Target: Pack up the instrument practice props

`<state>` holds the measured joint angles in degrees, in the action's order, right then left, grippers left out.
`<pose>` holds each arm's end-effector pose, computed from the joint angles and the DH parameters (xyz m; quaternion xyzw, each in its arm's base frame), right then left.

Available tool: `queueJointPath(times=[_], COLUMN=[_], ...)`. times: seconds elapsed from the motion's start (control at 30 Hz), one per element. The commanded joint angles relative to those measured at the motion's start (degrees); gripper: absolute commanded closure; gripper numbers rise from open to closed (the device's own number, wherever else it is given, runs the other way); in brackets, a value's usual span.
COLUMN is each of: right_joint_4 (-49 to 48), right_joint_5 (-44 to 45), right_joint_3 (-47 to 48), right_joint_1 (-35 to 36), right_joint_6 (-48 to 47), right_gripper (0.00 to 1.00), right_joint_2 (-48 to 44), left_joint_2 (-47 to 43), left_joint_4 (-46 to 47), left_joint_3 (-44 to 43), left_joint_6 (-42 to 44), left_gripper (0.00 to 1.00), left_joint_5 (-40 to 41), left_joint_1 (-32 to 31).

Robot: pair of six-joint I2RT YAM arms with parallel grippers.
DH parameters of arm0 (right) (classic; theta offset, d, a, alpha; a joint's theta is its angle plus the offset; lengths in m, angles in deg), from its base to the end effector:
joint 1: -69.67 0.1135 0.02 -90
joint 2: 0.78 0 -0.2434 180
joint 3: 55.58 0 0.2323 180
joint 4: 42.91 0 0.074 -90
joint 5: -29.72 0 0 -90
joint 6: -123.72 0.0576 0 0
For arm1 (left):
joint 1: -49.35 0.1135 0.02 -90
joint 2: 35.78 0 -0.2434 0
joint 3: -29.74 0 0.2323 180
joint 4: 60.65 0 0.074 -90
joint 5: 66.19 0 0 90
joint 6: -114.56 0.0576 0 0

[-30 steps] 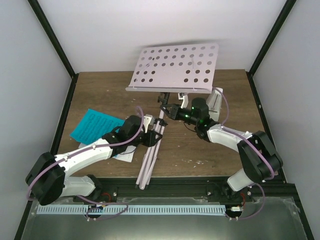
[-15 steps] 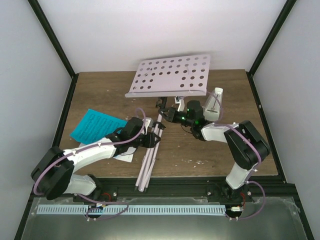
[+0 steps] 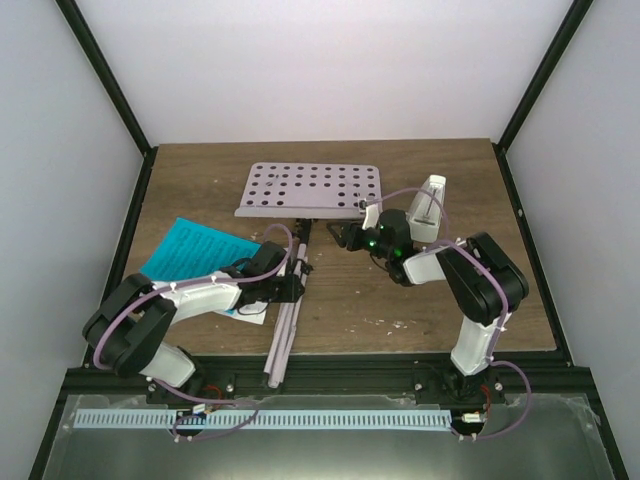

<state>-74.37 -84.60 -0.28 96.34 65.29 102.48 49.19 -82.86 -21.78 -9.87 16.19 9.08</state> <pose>0.3045 0.1795 0.1420 -0.0924 0.7879 0.4321 0.4288 0.1984 -0.1780 0.1197 0.0682 0.9511 -0.2292 0.1956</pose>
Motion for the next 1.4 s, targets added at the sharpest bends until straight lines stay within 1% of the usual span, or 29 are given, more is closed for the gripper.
queueJointPath(times=[0.0, 0.2, 0.4, 0.5, 0.57, 0.63, 0.7, 0.83, 0.87, 0.97, 1.07, 1.13, 1.17, 1.2, 1.27, 1.37], right_joint_4=[-4.36, -5.33, -2.17, 1.51, 4.78, 8.51, 12.67, 20.94, 22.59, 27.58, 31.24, 33.84, 35.50, 37.15, 39.40, 41.79], right_joint_5=[1.05, -0.42, -2.19, -2.78, -3.25, -3.97, -4.00, -1.31, -0.79, 1.94, 4.90, 8.08, 10.04, 12.81, 14.45, 13.84], right_joint_3=[-0.22, -2.02, -4.46, -5.65, -6.30, -6.55, -6.53, -6.76, -6.85, -6.93, -6.60, -5.60, -4.71, -3.45, -1.18, 2.35], right_joint_1=[-0.40, -0.40, -0.40, -0.40, -0.45, -0.69, -0.83, -1.10, -1.18, -1.23, -1.23, -1.35, -1.42, -1.66, -3.01, -6.61], right_joint_6=[-2.82, -3.68, -5.81, -7.60, -9.41, -11.22, -13.12, -16.87, -17.99, -20.86, -22.59, -22.42, -21.78, -20.93, -19.78, -19.17], right_gripper=[0.45, 0.37, 0.27, 0.22, 0.15, 0.11, 0.09, 0.06, 0.05, 0.01, 0.00, 0.00, 0.00, 0.00, 0.00, 0.00], right_joint_2=[-0.31, -3.34, -12.02, -18.27, -22.96, -27.29, -32.00, -39.48, -41.16, -45.84, -49.56, -51.11, -51.79, -52.15, -52.52, -51.45], left_joint_2=[-1.94, -1.02, 1.94, 4.79, 6.89, 9.32, 12.06, 15.90, 16.61, 17.67, 16.44, 14.79, 13.71, 12.23, 9.96, 6.02], left_joint_4=[12.33, 11.06, 11.20, 11.37, 11.33, 10.78, 9.58, 8.44, 7.87, 6.62, 6.33, 6.36, 6.32, 5.52, 2.59, -2.31], left_joint_3=[-2.14, -3.24, -6.73, -9.82, -12.76, -15.67, -18.45, -22.24, -22.91, -23.98, -23.71, -23.65, -23.80, -24.24, -26.05, -29.22], left_joint_6=[2.95, 2.36, 2.70, 3.20, 3.94, 4.75, 5.59, 6.92, 7.19, 7.60, 8.07, 9.27, 10.62, 12.12, 15.58, 20.31], left_gripper=[1.00, 1.00, 1.00, 1.00, 1.00, 1.00, 1.00, 1.00, 0.99, 0.84, 0.57, 0.35, 0.28, 0.24, 0.17, 0.15], left_joint_5=[2.55, 4.95, 5.00, 3.99, 3.55, 3.08, 2.81, 2.09, 1.96, 1.44, 1.35, 0.42, -0.76, -2.03, -3.82, -6.65], left_joint_1=[-0.02, 0.31, 0.94, 1.89, 2.23, 2.62, 2.97, 3.60, 3.79, 4.21, 4.36, 4.40, 4.34, 4.37, 4.41, 5.60])
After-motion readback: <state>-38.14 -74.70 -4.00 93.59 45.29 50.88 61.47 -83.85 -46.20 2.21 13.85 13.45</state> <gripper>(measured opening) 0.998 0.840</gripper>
